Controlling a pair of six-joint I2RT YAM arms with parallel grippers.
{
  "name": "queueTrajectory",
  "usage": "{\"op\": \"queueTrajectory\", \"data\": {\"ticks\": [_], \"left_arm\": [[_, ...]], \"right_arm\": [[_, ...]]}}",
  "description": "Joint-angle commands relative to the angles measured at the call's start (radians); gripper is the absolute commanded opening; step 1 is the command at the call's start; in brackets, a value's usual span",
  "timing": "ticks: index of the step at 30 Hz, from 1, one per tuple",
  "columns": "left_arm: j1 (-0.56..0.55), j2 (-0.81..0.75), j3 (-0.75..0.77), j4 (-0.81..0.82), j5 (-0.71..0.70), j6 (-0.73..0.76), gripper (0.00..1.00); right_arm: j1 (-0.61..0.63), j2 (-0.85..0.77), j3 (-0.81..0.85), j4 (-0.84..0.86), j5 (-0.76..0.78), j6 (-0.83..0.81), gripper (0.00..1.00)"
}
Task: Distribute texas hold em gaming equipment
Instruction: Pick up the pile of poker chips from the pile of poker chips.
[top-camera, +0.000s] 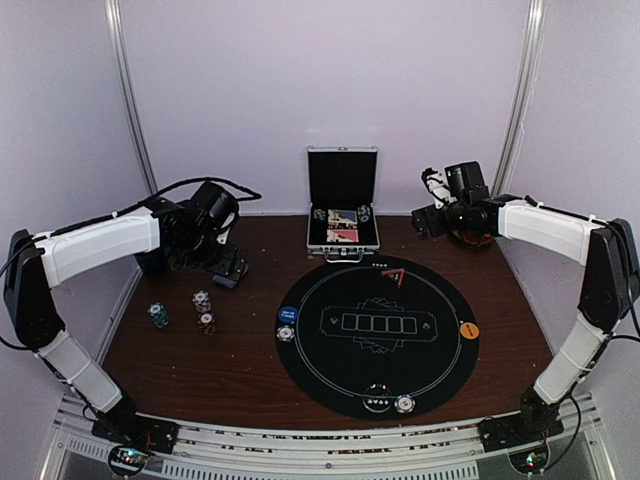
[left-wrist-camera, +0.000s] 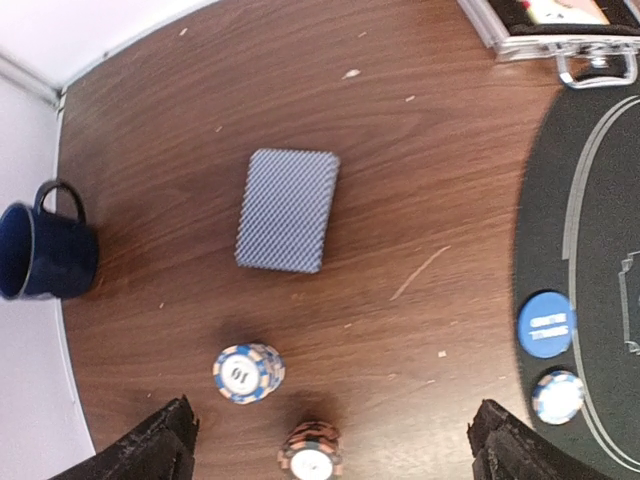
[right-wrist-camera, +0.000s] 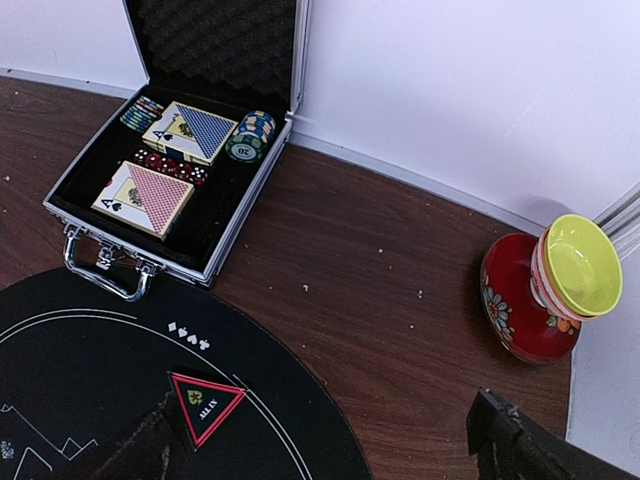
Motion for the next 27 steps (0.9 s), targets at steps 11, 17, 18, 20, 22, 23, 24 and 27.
{"op": "queueTrajectory", "data": {"ticks": [11, 17, 18, 20, 22, 23, 24, 27], "left_arm": [[0.216, 0.025, -0.152, 0.131, 0.111, 0.08, 0.97], [0.259, 0.077, -0.189, 0.186, 0.17, 0.11, 0.92], [0.262, 0.087, -0.189, 0.19, 0.181, 0.114, 0.91], [0.267, 0.105, -0.186, 0.191, 0.191, 0.118, 0.9], [0.27, 0.118, -0.187, 0.194, 0.194, 0.12, 0.88], [0.272, 0.124, -0.188, 0.196, 0.196, 0.12, 0.87], [0.276, 0.129, -0.189, 0.196, 0.197, 0.121, 0.86], [0.284, 0.135, -0.192, 0.196, 0.197, 0.12, 0.85]], "right_arm": [[-0.004, 0.009, 0.005, -0.011, -0.019, -0.003, 1.0], [-0.005, 0.014, 0.006, -0.014, -0.022, -0.003, 1.0], [-0.005, 0.015, 0.006, -0.014, -0.02, -0.003, 1.0], [-0.005, 0.016, 0.006, -0.014, -0.022, -0.003, 1.0], [-0.006, 0.017, 0.007, -0.014, -0.022, -0.003, 1.0], [-0.005, 0.017, 0.006, -0.014, -0.024, -0.004, 1.0], [-0.004, 0.017, 0.006, -0.014, -0.025, -0.004, 1.0], [-0.004, 0.017, 0.006, -0.015, -0.031, -0.002, 1.0]]}}
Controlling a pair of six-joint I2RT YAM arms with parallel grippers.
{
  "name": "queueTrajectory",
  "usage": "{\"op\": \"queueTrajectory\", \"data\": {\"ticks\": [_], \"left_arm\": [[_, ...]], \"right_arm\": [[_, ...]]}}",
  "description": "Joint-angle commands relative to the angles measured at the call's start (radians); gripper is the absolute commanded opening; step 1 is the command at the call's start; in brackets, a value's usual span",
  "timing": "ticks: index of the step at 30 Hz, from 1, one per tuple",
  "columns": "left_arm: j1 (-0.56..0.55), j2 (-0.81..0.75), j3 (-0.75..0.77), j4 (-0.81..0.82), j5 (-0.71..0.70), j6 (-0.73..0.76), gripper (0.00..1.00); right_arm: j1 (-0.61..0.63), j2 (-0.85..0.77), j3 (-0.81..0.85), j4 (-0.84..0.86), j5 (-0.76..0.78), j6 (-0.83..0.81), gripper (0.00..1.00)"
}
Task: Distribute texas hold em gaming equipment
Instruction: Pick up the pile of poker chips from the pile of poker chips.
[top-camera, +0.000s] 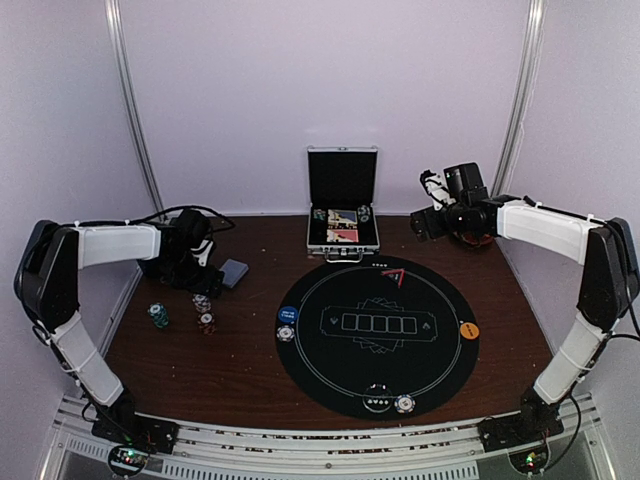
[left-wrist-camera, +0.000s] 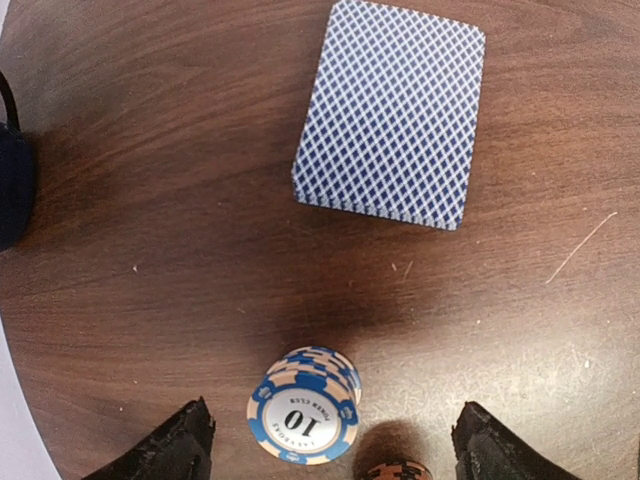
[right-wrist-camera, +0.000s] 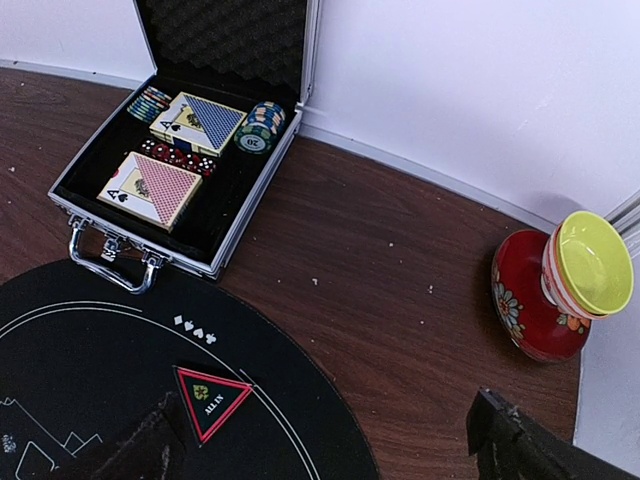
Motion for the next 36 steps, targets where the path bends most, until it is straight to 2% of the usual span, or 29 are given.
{"op": "queueTrajectory", "data": {"ticks": [1, 12, 36], "left_arm": [[0.022, 0.01, -0.012, 0.039, 0.021, 0.016, 0.84], [0.043, 0.039, -0.025, 0.046, 0.022, 0.019, 0.79], [0.053, 0.054, -0.039, 0.049, 0.027, 0.025, 0.61]], "right_arm": [[-0.004, 0.008, 0.006, -0.009, -0.011, -0.001, 1.0], [-0.005, 0.006, 0.007, -0.01, -0.012, -0.001, 1.0], [-0.005, 0.0, 0.005, -0.011, -0.011, 0.0, 1.0]]}}
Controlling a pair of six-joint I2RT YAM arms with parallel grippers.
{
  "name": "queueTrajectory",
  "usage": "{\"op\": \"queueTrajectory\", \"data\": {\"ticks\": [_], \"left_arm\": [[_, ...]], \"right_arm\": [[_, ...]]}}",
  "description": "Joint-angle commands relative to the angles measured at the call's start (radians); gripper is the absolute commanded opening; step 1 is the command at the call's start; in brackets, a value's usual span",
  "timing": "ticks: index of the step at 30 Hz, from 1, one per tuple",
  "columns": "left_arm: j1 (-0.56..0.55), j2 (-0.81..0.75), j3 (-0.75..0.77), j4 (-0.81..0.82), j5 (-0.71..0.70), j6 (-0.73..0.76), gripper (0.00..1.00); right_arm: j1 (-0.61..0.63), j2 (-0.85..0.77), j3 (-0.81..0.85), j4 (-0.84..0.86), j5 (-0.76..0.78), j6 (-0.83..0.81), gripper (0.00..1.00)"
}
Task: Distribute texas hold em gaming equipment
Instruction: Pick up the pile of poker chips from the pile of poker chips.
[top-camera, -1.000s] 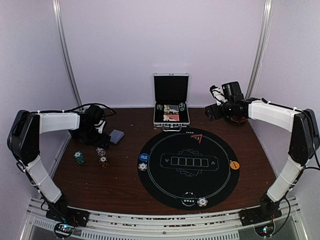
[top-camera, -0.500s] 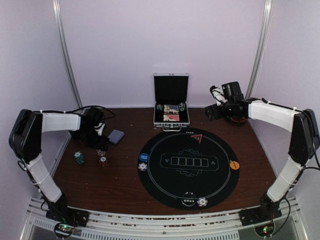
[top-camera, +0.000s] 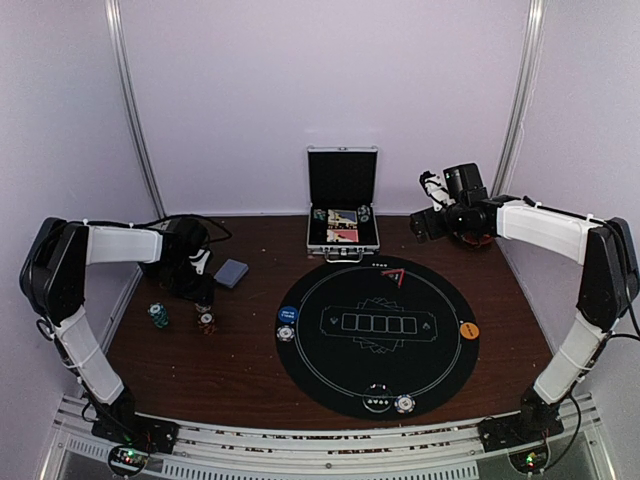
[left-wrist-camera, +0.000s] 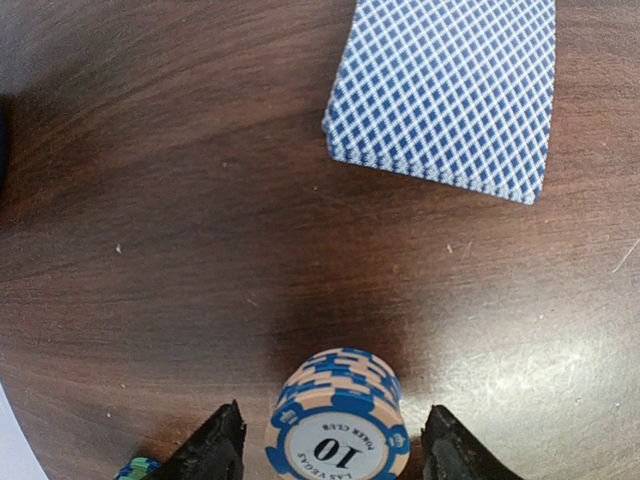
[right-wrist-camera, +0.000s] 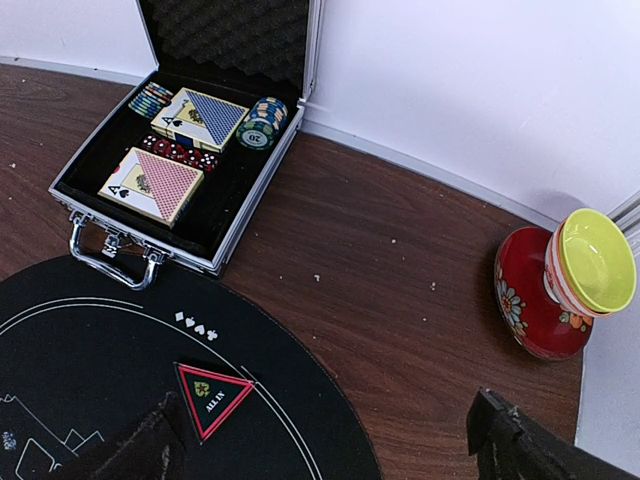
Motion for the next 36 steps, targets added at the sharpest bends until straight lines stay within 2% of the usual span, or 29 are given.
{"op": "queueTrajectory", "data": {"ticks": [1, 9, 20, 29, 36], "left_arm": [[0.01, 0.003, -0.005, 0.026, 0.009, 0.009, 0.6], [0.01, -0.01, -0.008, 0.027, 0.016, 0.009, 0.5], [0.01, -0.034, -0.015, 0.031, 0.02, -0.001, 0.29], [0.009, -0.1, -0.006, 0.029, -0.007, -0.001, 0.26], [-0.025, -0.15, 0.029, 0.023, 0.024, 0.013, 0.2]], "right_arm": [[-0.004, -0.002, 0.005, -0.005, -0.007, 0.0, 1.0], [-0.005, -0.002, 0.005, -0.004, -0.007, -0.001, 1.0], [-0.005, -0.004, 0.005, -0.004, -0.005, -0.002, 1.0], [-0.004, -0.002, 0.006, -0.004, -0.002, -0.002, 1.0], [-0.004, -0.002, 0.006, -0.003, 0.005, -0.001, 1.0]]}}
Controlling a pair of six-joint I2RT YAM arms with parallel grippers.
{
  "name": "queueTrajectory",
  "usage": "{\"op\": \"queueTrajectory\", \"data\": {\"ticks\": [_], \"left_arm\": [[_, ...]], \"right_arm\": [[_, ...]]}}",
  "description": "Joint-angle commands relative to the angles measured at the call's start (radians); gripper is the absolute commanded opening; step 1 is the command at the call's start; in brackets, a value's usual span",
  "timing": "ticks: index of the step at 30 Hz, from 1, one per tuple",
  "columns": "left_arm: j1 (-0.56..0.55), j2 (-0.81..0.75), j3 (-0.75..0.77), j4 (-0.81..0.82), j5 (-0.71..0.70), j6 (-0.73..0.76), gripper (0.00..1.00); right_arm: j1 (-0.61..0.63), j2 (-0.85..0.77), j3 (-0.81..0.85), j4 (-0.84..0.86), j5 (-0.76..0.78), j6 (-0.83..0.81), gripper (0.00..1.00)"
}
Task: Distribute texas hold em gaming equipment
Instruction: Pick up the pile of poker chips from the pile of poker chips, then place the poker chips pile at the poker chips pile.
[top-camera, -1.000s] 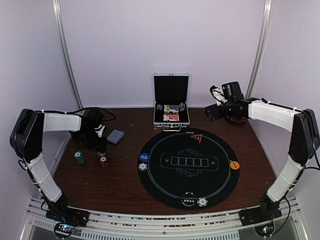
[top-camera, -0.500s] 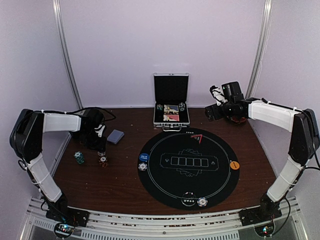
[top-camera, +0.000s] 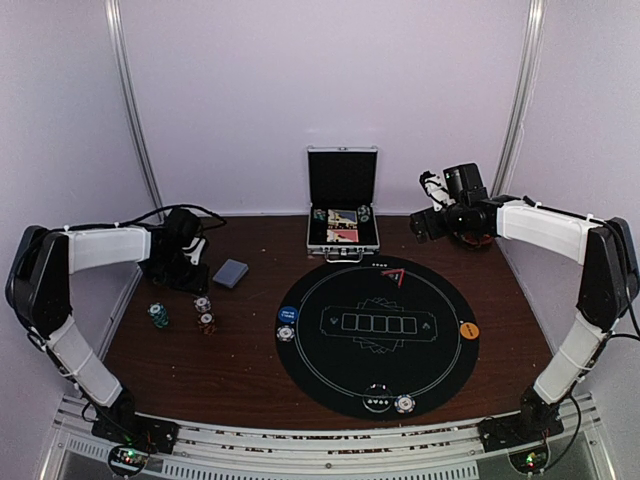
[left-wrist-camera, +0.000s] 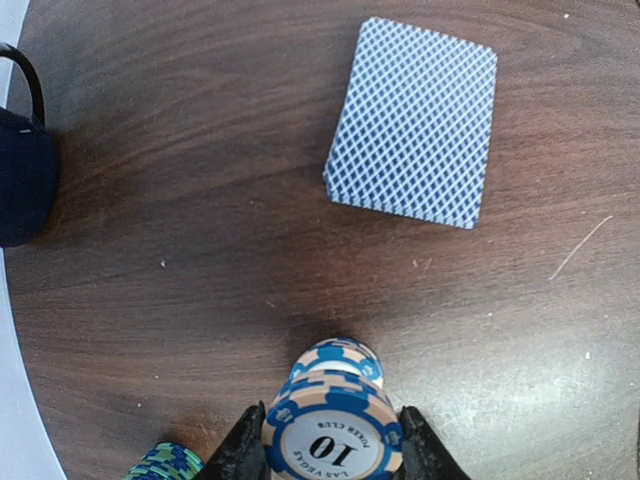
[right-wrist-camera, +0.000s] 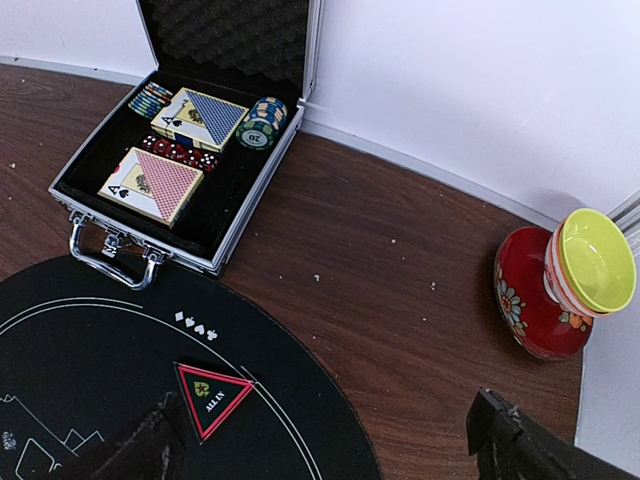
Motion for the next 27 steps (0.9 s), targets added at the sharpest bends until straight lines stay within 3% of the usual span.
{"op": "queueTrajectory", "data": {"ticks": [1, 8, 27], "left_arm": [[-0.034, -0.046, 0.049, 0.009, 0.016, 0.011, 0.2], [-0.105, -0.044, 0.097, -0.028, -0.027, 0.0, 0.2], [-0.045, 0.05, 0.038, -0.018, -0.064, -0.003, 0.2]], "right_arm": [[-0.004, -0.002, 0.006, -0.003, 0.006, -0.001, 1.0], [-0.005, -0.003, 0.006, -0.003, 0.011, -0.001, 1.0], [-0.004, -0.001, 0.005, -0.003, 0.001, -0.003, 1.0]]}}
